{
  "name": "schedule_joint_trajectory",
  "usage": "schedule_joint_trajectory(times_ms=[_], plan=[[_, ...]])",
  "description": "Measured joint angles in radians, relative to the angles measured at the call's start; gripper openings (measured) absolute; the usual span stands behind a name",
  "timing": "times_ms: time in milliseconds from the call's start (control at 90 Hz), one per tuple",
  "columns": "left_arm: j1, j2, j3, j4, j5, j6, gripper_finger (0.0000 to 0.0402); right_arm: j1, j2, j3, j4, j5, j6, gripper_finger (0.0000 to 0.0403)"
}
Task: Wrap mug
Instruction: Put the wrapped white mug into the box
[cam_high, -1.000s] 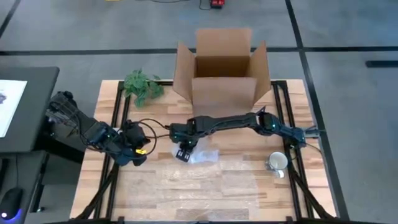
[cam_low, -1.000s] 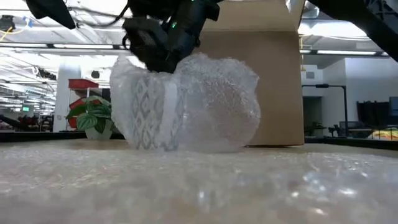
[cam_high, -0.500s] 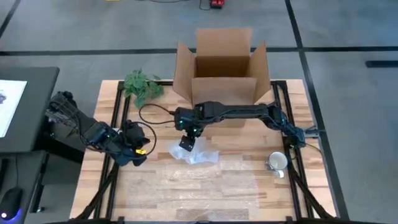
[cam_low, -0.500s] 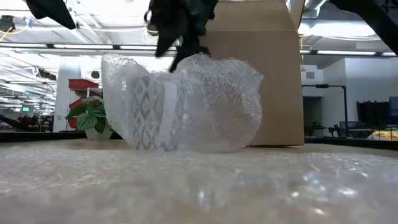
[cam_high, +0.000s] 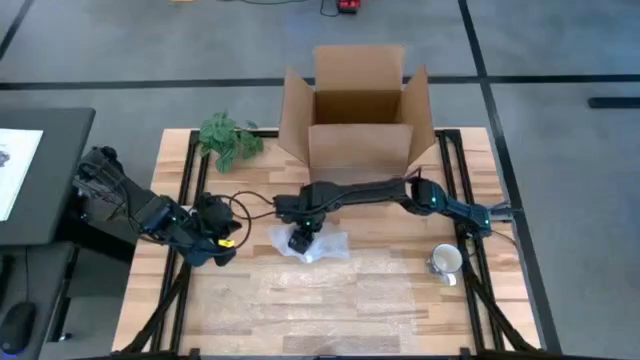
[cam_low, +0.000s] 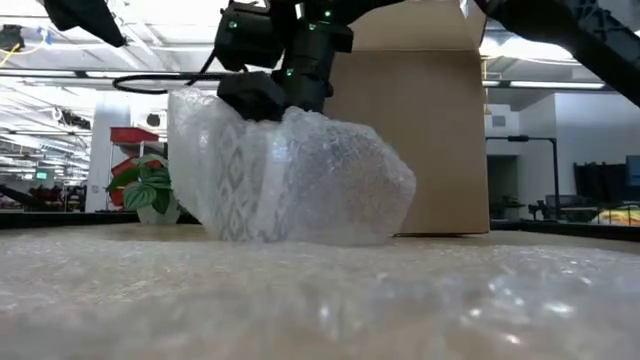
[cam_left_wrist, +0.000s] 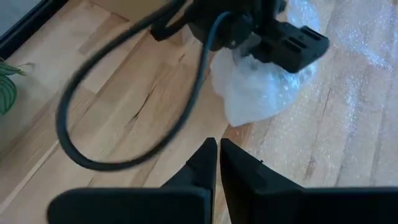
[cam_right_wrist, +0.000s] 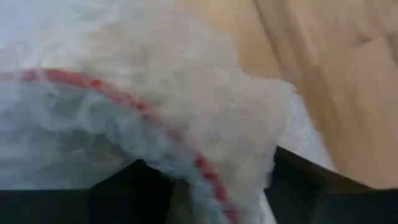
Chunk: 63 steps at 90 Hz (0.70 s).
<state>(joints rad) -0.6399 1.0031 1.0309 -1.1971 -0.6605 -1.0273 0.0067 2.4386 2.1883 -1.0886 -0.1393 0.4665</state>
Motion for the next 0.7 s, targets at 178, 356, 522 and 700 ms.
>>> schedule_joint_trajectory(times_ms=[178, 356, 522, 700], plan=[[0.0, 0.0, 0.0, 0.0, -0.006, 0.009, 0.0, 0.01, -0.017, -0.006, 0.01, -0.023, 0.0, 0.0022], [0.0, -0.002, 0.0, -0.001, -0.007, 0.016, 0.0, 0.009, -0.093, -0.007, 0.005, -0.057, 0.046, 0.0018], [0.0, -0.004, 0.0, -0.001, -0.022, 0.055, 0.0, -0.007, -0.294, -0.006, 0.03, -0.125, 0.046, 0.0015], [0.0, -0.006, 0.0, 0.0, -0.059, 0.062, 0.0, -0.02, -0.479, -0.007, 0.075, -0.156, 0.033, 0.0014]])
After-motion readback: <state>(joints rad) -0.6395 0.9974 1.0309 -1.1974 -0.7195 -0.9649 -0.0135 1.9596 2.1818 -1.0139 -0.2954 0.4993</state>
